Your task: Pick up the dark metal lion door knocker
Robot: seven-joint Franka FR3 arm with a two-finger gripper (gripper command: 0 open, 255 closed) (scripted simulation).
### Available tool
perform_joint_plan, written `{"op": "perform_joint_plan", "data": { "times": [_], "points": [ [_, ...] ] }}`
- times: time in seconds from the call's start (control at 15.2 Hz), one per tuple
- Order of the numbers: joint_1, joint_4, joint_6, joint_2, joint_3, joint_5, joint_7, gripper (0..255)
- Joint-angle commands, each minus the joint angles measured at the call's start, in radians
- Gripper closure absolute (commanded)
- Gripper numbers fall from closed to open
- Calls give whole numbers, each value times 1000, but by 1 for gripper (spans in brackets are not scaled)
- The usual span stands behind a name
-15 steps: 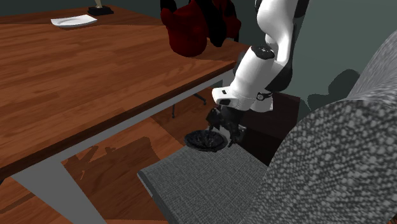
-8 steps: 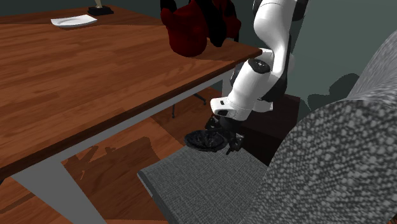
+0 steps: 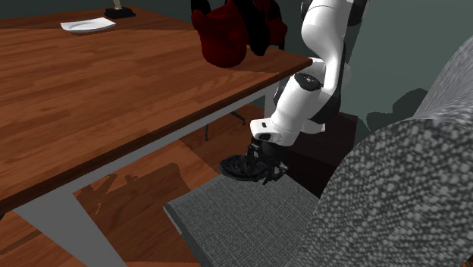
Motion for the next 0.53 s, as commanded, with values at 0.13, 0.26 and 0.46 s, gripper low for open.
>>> {"op": "perform_joint_plan", "data": {
  "times": [0.13, 0.26, 0.46],
  "points": [
    [0, -1, 0, 0, 0, 0, 0, 255],
    [0, 3, -10, -7, 2, 5, -5, 255],
    [-2, 17, -44, -28, 6, 19, -20, 255]
  ]
}}
